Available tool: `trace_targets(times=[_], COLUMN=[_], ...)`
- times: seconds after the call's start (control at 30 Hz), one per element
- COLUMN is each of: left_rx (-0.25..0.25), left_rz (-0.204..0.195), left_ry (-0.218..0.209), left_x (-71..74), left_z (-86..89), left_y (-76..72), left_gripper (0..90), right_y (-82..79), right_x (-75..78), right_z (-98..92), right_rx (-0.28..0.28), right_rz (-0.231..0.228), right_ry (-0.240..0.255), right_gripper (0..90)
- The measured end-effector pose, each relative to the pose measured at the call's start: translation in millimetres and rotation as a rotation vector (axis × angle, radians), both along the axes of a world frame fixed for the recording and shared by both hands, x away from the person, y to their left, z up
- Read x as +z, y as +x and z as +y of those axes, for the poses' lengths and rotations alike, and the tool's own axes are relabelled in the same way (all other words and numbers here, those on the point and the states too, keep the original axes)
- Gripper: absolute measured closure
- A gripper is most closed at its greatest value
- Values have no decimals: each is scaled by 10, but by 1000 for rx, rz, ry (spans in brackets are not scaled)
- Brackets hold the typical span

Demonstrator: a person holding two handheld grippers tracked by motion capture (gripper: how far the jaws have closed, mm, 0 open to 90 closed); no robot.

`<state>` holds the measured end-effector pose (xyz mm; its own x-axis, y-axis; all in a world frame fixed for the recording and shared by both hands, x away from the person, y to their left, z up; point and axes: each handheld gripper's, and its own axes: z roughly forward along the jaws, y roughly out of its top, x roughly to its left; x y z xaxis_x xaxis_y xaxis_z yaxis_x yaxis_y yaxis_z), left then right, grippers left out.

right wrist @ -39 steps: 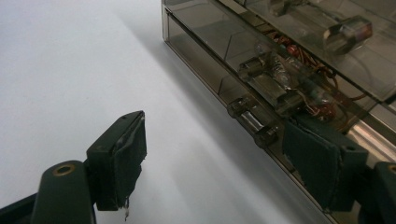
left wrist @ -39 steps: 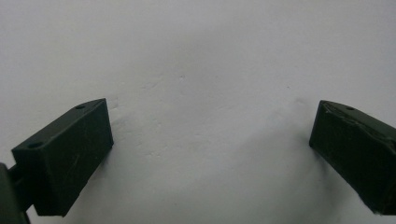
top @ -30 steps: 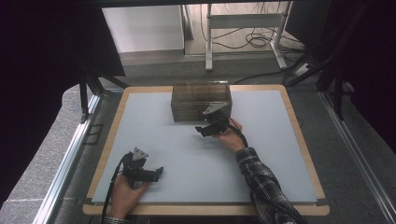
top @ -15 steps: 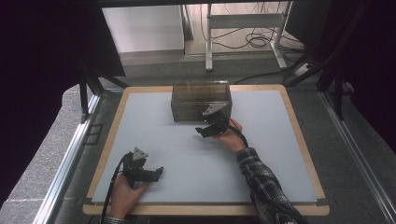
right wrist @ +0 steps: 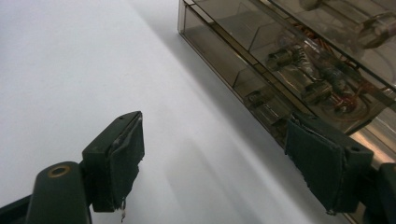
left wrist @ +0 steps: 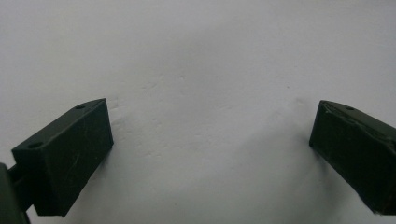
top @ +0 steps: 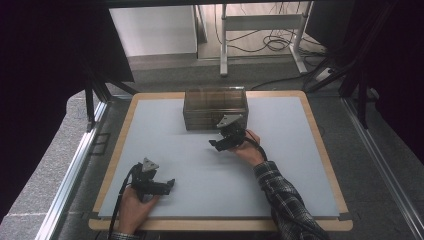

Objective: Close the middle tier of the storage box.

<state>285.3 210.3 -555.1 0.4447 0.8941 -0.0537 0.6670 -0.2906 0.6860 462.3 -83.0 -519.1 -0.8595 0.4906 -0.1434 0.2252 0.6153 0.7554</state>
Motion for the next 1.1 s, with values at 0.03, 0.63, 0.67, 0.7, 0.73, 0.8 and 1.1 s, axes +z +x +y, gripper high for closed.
trace_targets(times=[0.03,0.63,0.67,0.7,0.73,0.8,1.1], left_rx=[0,0,0,0,0,0,0], left_rz=[0,0,0,0,0,0,0], left_ry=[0,0,0,0,0,0,0], left_x=[0,0,0,0,0,0,0], left_z=[0,0,0,0,0,0,0], left_y=[0,0,0,0,0,0,0], left_gripper=[0,0,0,0,0,0,0], right_y=[-7,-154,-162,-169,-180,-197,-269], right_x=[1,8,6,5,3,2,4], right_z=[-3,-33,-33,-35,-34,-38,-57], right_rx=[1,19,16,16,16,21,25], right_rz=[0,0,-2,-4,-2,-1,2], right_ry=[1,0,1,-2,0,1,2], right_gripper=[189,146,146,143,142,139,126])
